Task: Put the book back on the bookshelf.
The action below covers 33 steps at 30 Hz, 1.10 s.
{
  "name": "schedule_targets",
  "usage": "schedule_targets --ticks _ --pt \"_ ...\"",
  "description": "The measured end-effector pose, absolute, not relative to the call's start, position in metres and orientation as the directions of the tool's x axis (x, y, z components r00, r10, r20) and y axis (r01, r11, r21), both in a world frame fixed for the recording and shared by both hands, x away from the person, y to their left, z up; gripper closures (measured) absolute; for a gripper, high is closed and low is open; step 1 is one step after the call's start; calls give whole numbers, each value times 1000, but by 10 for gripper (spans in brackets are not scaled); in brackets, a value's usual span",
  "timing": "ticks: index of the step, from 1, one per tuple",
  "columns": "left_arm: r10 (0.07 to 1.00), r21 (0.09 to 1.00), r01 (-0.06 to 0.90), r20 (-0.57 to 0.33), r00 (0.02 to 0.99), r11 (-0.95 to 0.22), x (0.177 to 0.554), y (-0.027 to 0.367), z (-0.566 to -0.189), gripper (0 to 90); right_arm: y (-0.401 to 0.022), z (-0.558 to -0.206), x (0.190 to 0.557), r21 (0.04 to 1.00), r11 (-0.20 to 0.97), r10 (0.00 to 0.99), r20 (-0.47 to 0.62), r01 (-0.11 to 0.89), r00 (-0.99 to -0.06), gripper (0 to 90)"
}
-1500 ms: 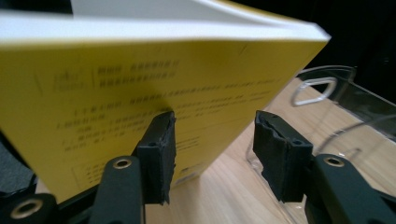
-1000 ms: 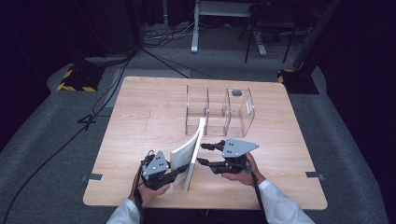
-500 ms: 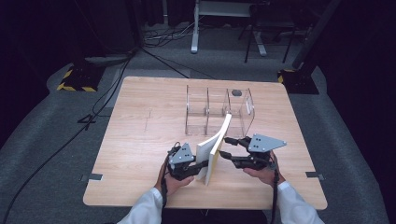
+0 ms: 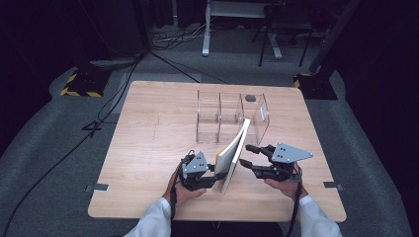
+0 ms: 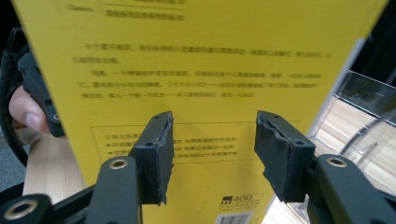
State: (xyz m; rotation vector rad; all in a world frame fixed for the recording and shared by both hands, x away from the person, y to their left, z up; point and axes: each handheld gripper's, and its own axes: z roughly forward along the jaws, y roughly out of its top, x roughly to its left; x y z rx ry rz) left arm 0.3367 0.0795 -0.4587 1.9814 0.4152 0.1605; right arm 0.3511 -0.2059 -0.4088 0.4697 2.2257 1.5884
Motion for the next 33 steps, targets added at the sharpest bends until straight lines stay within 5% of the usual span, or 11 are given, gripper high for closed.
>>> schedule_targets --ticks 4,10,15,19,23,26,33 --pt "358 889 194 -37 933 -415 324 83 -458 571 -200 -410 348 946 318 458 -106 52 -882 477" --pt "344 888 198 -49 938 -414 312 75 -454 314 -193 -414 345 941 337 456 -123 43 -881 466" --pt "413 892 207 -25 910 -402 306 59 -450 230 -188 -416 343 936 350 467 -146 31 -872 452" --pt "484 890 224 -4 875 -398 308 50 -449 327 -187 -417 345 939 343 473 -140 35 -870 438" --pt "517 891 244 -12 856 -383 313 51 -451 551 -189 -417 345 937 347 482 -144 38 -864 429" --pt "510 884 245 -10 860 -397 315 59 -450 637 -191 -418 349 936 349 520 -147 53 -841 418" --pt "438 873 221 -9 899 -435 316 83 -447 726 -206 -419 357 934 351 563 -158 62 -811 347"
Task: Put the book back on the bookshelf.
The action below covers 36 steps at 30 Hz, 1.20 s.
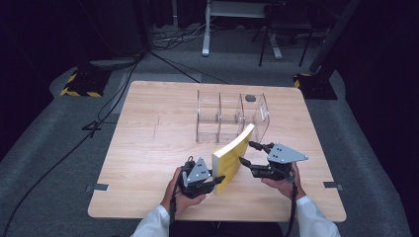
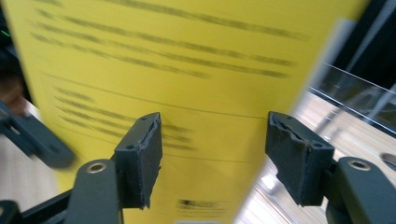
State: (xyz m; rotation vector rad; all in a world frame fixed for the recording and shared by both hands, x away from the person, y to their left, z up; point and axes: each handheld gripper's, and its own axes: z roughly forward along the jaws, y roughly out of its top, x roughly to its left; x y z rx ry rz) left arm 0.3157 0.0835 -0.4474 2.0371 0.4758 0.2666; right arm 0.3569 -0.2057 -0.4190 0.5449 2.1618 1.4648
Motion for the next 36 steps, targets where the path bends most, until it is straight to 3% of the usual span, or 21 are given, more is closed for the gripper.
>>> schedule_targets --ticks 4,8,9,12,14,16,17,21,22,26,31,36 --pt "378 868 199 -14 926 -455 314 97 -446 747 -217 -420 365 937 339 518 -114 82 -848 298" --pt "347 862 183 -8 938 -473 312 105 -444 749 -216 -419 366 936 343 441 -89 76 -893 328" --pt "331 860 176 -9 944 -478 311 107 -444 749 -209 -416 363 929 370 380 -120 31 -917 297" --pt "299 855 157 -3 954 -494 310 114 -443 748 -201 -417 364 920 392 319 -110 26 -941 277" --pt "298 859 160 -9 955 -487 310 118 -444 746 -192 -423 364 910 413 278 -79 45 -957 328" --pt "301 860 162 -11 954 -483 310 120 -445 745 -188 -425 362 899 436 274 -89 41 -958 326" --pt "314 861 160 -1 950 -482 310 123 -445 744 -185 -429 358 896 444 288 -122 19 -950 358" --pt "353 861 168 14 936 -480 310 129 -446 707 -196 -429 360 918 395 253 -59 47 -966 525" --pt "353 861 168 14 936 -480 310 129 -446 693 -196 -429 360 918 395 253 -59 47 -966 525" --pt "422 864 185 36 906 -469 310 136 -448 648 -206 -430 355 927 373 191 -48 27 -980 665" --pt "448 864 183 54 893 -470 310 140 -449 618 -206 -429 343 924 383 122 -69 -17 -990 716" --pt "436 863 172 61 898 -475 312 136 -448 624 -195 -424 334 918 393 108 -103 -53 -989 633"
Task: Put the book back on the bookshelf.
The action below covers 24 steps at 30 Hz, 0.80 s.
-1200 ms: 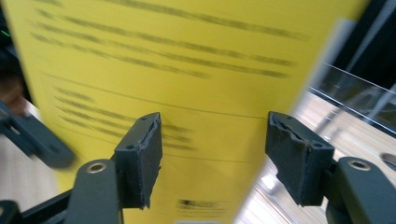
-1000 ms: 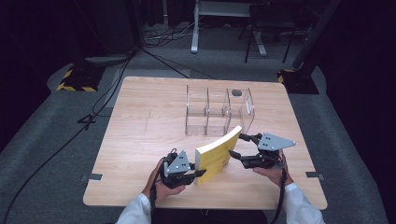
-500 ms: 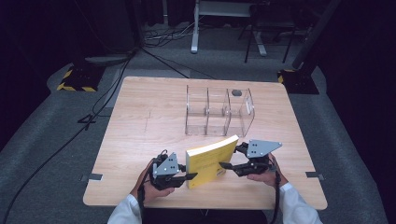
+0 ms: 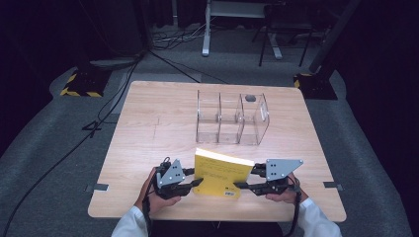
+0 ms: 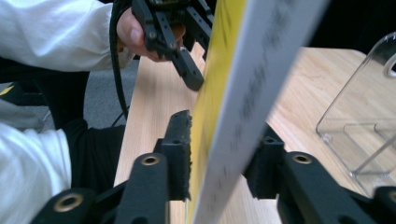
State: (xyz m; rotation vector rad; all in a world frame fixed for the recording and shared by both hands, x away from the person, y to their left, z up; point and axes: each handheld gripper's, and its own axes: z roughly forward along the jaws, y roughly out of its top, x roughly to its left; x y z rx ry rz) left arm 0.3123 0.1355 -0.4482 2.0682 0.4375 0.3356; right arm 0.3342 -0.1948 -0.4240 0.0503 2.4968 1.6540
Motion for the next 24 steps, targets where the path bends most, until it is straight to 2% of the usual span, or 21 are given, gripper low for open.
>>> schedule_targets --ticks 3,5,8,15,24 --pt "435 866 165 66 898 -471 313 132 -449 625 -191 -420 334 923 379 130 -123 -65 -984 633" --pt "430 867 157 72 900 -474 314 128 -449 625 -192 -415 333 925 370 154 -147 -81 -977 676" --pt "433 866 153 80 898 -476 316 123 -449 622 -200 -408 334 947 314 187 -134 -70 -973 700" --pt "447 869 138 104 889 -476 330 97 -450 611 -217 -401 335 954 295 248 -137 -60 -959 713" --pt "451 886 149 74 890 -440 344 80 -455 604 -239 -417 336 952 305 318 -104 -2 -942 712"
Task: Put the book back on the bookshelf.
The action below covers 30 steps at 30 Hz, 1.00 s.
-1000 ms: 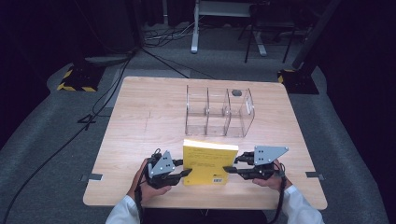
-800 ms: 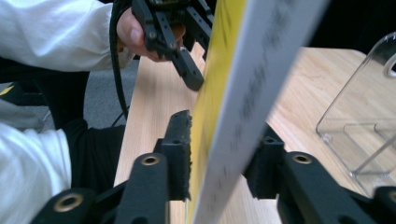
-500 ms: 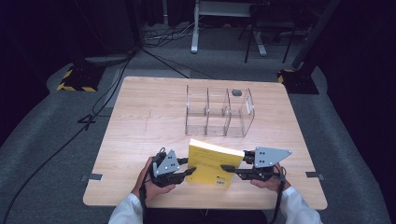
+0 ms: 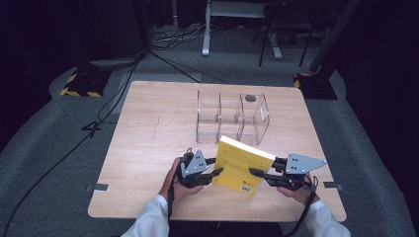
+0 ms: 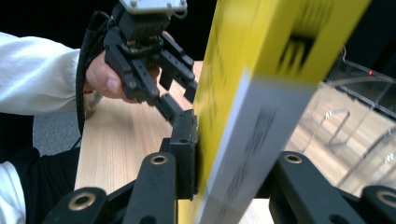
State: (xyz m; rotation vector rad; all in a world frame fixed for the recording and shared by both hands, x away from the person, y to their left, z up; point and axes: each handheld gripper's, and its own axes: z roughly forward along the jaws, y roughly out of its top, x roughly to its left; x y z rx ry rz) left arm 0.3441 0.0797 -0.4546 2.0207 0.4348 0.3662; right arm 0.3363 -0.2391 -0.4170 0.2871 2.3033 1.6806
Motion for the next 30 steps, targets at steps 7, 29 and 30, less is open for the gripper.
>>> schedule_targets --ticks 7,29,30 --pt "441 857 133 118 889 -498 340 78 -457 593 -236 -439 332 935 351 324 -80 42 -943 723" --pt "603 757 327 109 791 -566 326 144 -480 365 -234 -444 332 939 336 360 -53 77 -931 741" --pt "611 750 345 100 785 -565 325 149 -482 346 -234 -444 332 939 336 357 -52 76 -933 744"
